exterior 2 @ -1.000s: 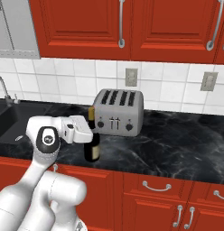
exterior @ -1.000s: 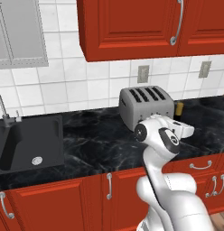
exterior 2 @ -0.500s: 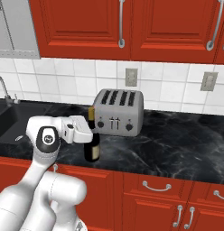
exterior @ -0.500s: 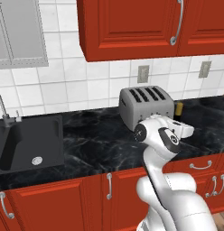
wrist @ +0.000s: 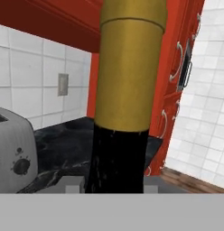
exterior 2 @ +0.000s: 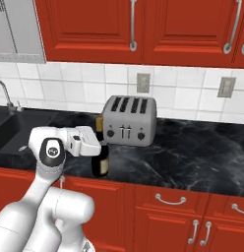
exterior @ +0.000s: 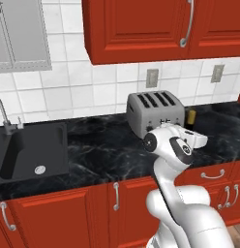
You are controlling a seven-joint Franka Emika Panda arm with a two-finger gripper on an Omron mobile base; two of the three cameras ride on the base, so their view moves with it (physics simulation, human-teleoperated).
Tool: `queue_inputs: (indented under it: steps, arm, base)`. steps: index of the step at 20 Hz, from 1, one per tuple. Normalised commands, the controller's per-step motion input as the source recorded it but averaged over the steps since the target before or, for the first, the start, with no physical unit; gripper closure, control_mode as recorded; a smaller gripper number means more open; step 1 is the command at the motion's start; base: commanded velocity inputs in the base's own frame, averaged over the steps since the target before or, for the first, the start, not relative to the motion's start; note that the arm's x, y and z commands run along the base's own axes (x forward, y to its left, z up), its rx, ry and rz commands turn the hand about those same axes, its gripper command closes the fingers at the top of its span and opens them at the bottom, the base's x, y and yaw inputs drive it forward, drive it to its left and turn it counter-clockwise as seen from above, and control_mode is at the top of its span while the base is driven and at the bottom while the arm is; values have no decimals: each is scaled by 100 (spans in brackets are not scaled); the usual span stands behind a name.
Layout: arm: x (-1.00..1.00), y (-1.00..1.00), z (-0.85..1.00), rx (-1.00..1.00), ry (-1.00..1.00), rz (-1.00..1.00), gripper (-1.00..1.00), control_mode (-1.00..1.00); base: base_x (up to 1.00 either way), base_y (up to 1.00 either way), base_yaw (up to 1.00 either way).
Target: There is a wine glass and glass cup on the dining counter. Place the wine bottle next to the wine glass and the juice bottle next to the glass cup.
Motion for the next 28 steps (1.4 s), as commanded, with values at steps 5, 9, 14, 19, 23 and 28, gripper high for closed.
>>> queue_inputs:
  steps: [5, 9, 14, 19, 23, 28]
  arm:
    - [0, 0, 0, 0, 0, 0, 100, 100]
    - [0, 0, 0, 0, 0, 0, 100, 100]
    - [0, 0, 0, 0, 0, 0, 100, 100]
    - [0, 0, 0, 0, 0, 0, 100, 100]
    - [0, 0, 0, 0, 0, 0, 100, 100]
    - [0, 0, 0, 0, 0, 0, 100, 100]
  base:
    - [-58, 9, -2]
    - [-75, 0, -3]
    - [-22, 11, -72]
    - [0, 10, -92]
    - [0, 8, -94]
    - [0, 8, -96]
